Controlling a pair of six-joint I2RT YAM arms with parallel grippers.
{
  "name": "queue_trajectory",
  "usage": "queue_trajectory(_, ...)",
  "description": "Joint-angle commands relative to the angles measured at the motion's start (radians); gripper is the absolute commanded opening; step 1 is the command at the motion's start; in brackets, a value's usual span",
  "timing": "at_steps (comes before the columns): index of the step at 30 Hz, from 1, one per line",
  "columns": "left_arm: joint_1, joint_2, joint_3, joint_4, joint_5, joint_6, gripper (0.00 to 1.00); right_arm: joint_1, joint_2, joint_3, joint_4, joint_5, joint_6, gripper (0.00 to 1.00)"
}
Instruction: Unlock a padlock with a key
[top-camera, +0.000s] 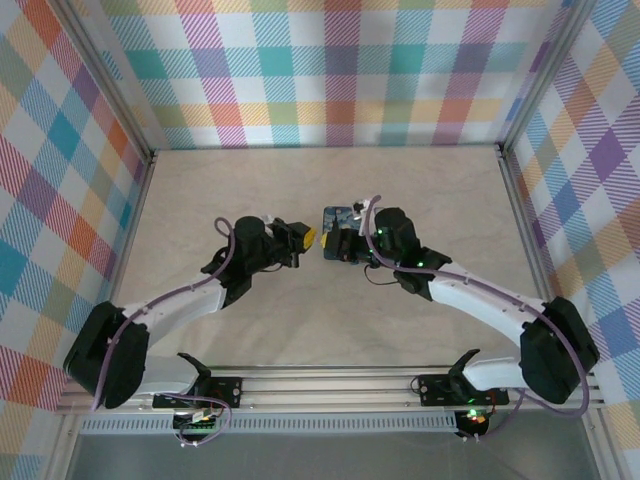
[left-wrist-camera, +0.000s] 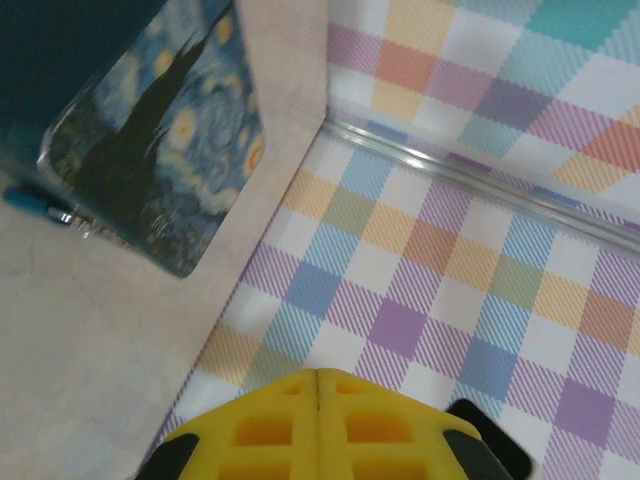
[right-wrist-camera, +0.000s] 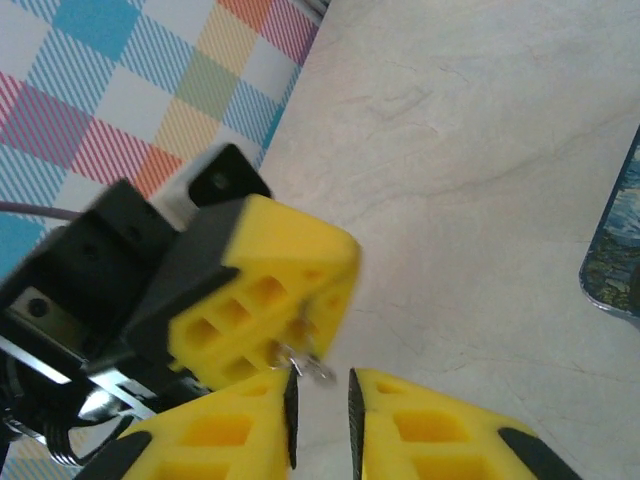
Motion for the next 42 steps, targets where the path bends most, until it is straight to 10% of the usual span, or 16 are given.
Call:
queue_trajectory(1,-0.002,-0.106,0.084,-0.100,-0.103,0.308,0.00,-0.038,-0.069,-0.035,0.066,-0.091,-0.019,0.34)
queue_trajectory(8,-0.028,-0.245,0.150,-0.054,-0.084,0.795,0.00,-0.077,-0.171,-0.064,0.245,-0.294,-0.023,0.59)
queue_trajectory(15,-0.038,-0.221,0.168,0.087,0.063,0.884,0.00,-0.073,-0.163,-0.004,0.471,-0.423,0.048,0.70)
queue_trajectory(42,-0.107,-0.165,0.180,0.162,-0.002,0.869,0.00,-0.011,-0.068,-0.003,0.563,-0.277,0.092,0.40)
